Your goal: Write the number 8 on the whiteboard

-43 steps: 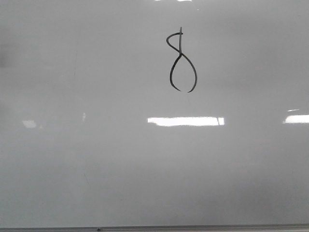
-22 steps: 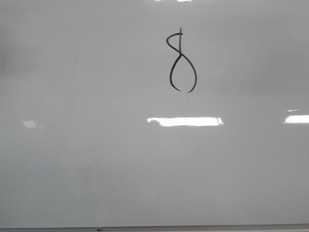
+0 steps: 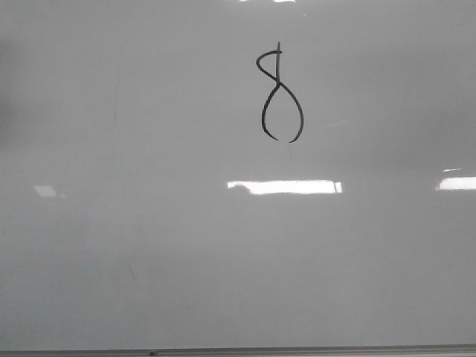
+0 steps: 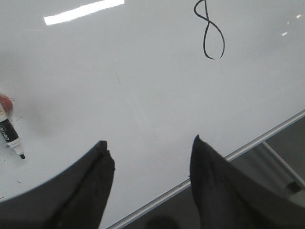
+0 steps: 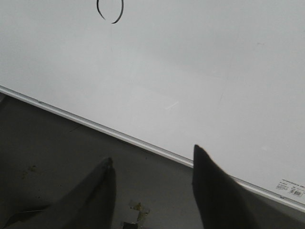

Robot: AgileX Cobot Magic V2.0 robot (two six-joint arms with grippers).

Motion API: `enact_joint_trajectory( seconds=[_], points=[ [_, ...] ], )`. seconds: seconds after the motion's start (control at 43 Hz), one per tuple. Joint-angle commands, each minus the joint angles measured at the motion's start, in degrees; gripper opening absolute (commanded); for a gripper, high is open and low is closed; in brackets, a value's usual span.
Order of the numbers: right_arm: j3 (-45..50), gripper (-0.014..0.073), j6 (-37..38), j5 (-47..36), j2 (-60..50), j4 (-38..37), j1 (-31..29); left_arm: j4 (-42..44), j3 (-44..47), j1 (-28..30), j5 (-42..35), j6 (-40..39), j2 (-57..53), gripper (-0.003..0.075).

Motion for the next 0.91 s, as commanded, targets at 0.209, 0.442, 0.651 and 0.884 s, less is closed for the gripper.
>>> enact_joint_trajectory(
  seconds=[0.209, 0.442, 0.651, 0.884],
  points=[
    [-1.28, 0.0391, 0.55, -3.52, 0.32, -1.16, -0.37, 2.56, -1.66, -0.46, -3.74, -0.06, -0.16, 0.0368],
    [-1.28, 0.0391, 0.55, -3.34, 0.32, -1.16, -0.37, 3.22, -1.66, -0.46, -3.74, -0.06, -0.16, 0.0363],
    [-1.28, 0.0253, 0.55, -3.06, 0.32, -1.16, -0.37, 3.22, -1.66, -0.46, -3.74, -0.06, -0.16, 0.0186],
    [-1.28, -0.0048, 0.55, -3.06, 0.32, -1.11, -0.37, 3.22, -1.66, -0.46, -3.74, -0.06, -0.16, -0.0022]
  ],
)
